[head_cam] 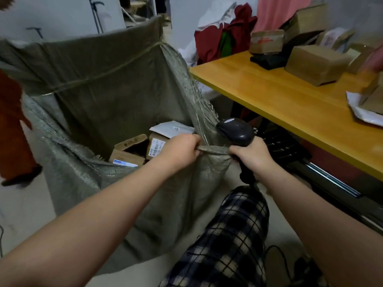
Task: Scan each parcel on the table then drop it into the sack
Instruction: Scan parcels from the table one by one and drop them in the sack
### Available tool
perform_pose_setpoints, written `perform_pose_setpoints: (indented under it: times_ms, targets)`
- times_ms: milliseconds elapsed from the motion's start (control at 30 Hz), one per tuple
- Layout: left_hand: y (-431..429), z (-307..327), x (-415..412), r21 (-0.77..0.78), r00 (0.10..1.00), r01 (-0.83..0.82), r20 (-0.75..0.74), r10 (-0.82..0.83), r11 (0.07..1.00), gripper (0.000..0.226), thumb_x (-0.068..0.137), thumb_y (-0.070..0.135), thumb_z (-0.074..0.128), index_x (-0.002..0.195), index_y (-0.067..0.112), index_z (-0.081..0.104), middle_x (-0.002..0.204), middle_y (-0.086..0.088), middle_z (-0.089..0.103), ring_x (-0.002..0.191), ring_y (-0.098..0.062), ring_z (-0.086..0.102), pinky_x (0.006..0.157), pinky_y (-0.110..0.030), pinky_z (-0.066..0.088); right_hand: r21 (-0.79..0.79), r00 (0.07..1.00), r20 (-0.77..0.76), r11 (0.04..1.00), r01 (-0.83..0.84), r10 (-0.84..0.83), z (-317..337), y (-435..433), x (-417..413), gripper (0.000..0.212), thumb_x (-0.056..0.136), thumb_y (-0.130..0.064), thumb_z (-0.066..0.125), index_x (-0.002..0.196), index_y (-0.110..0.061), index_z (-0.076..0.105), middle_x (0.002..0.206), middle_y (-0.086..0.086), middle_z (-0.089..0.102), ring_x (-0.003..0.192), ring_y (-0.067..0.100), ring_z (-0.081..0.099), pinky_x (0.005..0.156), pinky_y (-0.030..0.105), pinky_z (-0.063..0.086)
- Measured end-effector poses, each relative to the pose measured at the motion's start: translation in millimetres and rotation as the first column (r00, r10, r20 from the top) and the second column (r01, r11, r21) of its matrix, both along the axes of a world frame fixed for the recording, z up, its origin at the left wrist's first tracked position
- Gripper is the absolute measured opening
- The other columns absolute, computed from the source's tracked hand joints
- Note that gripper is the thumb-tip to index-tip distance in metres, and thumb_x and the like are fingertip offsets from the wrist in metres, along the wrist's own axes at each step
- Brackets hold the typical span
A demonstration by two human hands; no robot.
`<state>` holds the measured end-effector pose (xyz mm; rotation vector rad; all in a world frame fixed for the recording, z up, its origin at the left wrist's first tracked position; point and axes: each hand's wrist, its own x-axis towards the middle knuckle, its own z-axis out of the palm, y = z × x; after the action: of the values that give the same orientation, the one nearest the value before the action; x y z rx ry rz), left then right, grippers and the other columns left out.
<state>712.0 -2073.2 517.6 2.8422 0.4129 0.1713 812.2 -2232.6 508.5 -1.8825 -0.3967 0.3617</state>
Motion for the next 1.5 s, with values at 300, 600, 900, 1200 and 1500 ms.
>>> perform_pose_setpoints:
  times_ms: [300,600,900,1200,1500]
  targets:
    - [-47.5,10.6,52.4,-0.048,0.982,0.158,0.11,-0.152,0.986,0.02,0.091,0.037,0.059,0.099,0.019,0.054,0.091,0.002,0.061,0.087,-0.021,0.058,0.073,-0.036,0.049,-0.168,0.913,0.378,0.958,0.23,-0.153,21.9,-74.2,38.4,0.019,0.076,-0.023,0.075,0.085,-0.01,0.065,0.077,0.003,0.064,0.082,0.019,0.059,0.061,0.03,0.04]
    - [-149.6,37.2,151.1,-0.11,0.897,0.411,0.229,-0.379,0.905,0.025,0.093,0.036,0.057,0.109,0.016,0.056,0.092,0.002,0.06,0.084,-0.018,0.057,0.07,-0.034,0.048,0.027,0.804,0.302,0.848,0.529,-0.512,64.8,-204.9,67.3,0.013,0.076,-0.025,0.077,0.073,-0.021,0.064,0.066,0.004,0.065,0.073,0.026,0.065,0.067,0.033,0.048]
    - [-245.7,58.6,253.4,-0.078,0.825,0.506,0.332,-0.457,0.859,0.05,0.092,0.036,0.058,0.136,0.017,0.043,0.135,-0.008,0.04,0.123,-0.028,0.042,0.099,-0.038,0.039,0.298,0.682,-0.063,0.638,0.71,-0.729,90.8,-278.7,96.1,0.02,0.073,-0.027,0.077,0.089,-0.02,0.067,0.081,0.007,0.066,0.079,0.027,0.065,0.077,0.044,0.053]
    - [-256.2,74.7,336.8,-0.348,0.912,0.407,0.104,-0.397,0.845,0.059,0.098,0.048,0.043,0.151,0.03,0.025,0.155,-0.01,0.03,0.139,-0.03,0.032,0.11,-0.038,0.03,0.4,0.631,-0.4,0.493,0.773,-0.665,107.7,-285.9,161.9,0.029,0.077,-0.032,0.073,0.099,-0.015,0.065,0.089,0.002,0.066,0.083,0.02,0.064,0.077,0.034,0.052]
    - [-257.8,56.0,311.1,-0.62,0.899,0.428,0.365,-0.242,0.657,0.038,0.098,0.037,0.05,0.131,0.018,0.05,0.129,0.001,0.054,0.122,-0.018,0.049,0.094,-0.026,0.038,0.391,0.654,-0.375,0.528,0.754,-0.656,96.3,-282.5,170.2,0.032,0.078,-0.038,0.073,0.101,-0.019,0.062,0.097,0.003,0.066,0.09,0.02,0.063,0.082,0.034,0.051]
